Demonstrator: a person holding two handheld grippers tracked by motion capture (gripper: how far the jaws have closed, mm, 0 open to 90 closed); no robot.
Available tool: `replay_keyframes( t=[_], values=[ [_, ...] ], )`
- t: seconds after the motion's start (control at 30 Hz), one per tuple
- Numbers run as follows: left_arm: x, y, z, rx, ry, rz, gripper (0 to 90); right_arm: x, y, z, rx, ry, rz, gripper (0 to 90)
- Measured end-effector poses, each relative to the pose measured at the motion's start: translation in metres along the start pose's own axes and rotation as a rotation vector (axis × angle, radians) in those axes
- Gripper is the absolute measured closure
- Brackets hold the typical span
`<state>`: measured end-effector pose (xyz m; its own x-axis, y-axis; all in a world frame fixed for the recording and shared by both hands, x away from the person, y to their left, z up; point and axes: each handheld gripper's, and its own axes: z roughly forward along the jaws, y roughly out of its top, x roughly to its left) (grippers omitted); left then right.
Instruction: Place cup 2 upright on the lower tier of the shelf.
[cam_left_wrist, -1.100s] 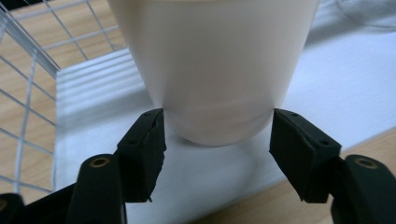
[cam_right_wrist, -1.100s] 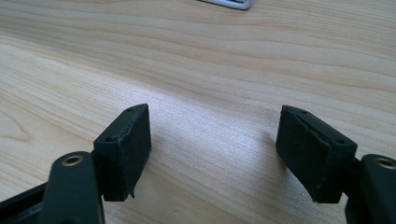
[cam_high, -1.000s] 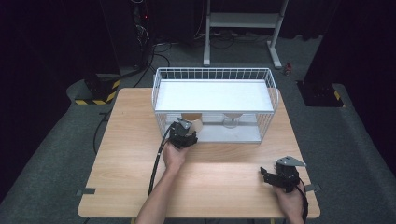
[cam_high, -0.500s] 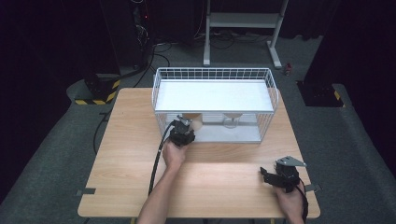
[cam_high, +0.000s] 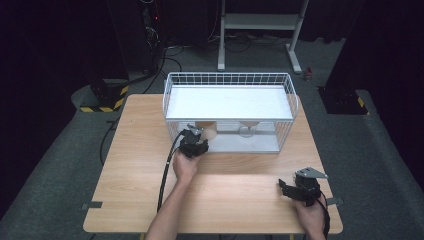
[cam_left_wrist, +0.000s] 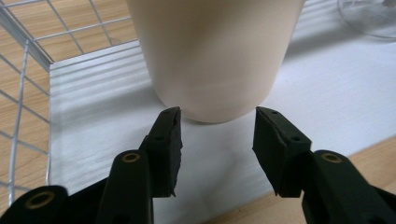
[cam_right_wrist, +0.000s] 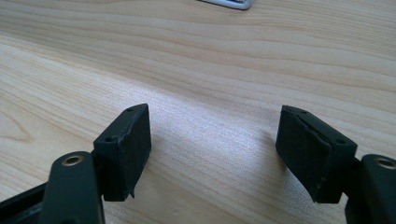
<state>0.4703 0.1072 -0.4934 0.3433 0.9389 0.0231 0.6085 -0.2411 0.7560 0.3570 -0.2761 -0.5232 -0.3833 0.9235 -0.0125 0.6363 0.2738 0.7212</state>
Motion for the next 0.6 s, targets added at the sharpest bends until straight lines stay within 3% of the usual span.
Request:
replay_keyframes(
  t=[0.17,0.6],
  values=[
    [0.000,-0.002,-0.007,-0.013,0.004,0.017,47.0,0.000,0.000,0.000,0.000,0.000,0.000,26.4],
    [0.000,-0.007,-0.028,-0.056,-0.051,0.007,39.6,0.000,0.000,0.000,0.000,0.000,0.001,26.4]
  ],
)
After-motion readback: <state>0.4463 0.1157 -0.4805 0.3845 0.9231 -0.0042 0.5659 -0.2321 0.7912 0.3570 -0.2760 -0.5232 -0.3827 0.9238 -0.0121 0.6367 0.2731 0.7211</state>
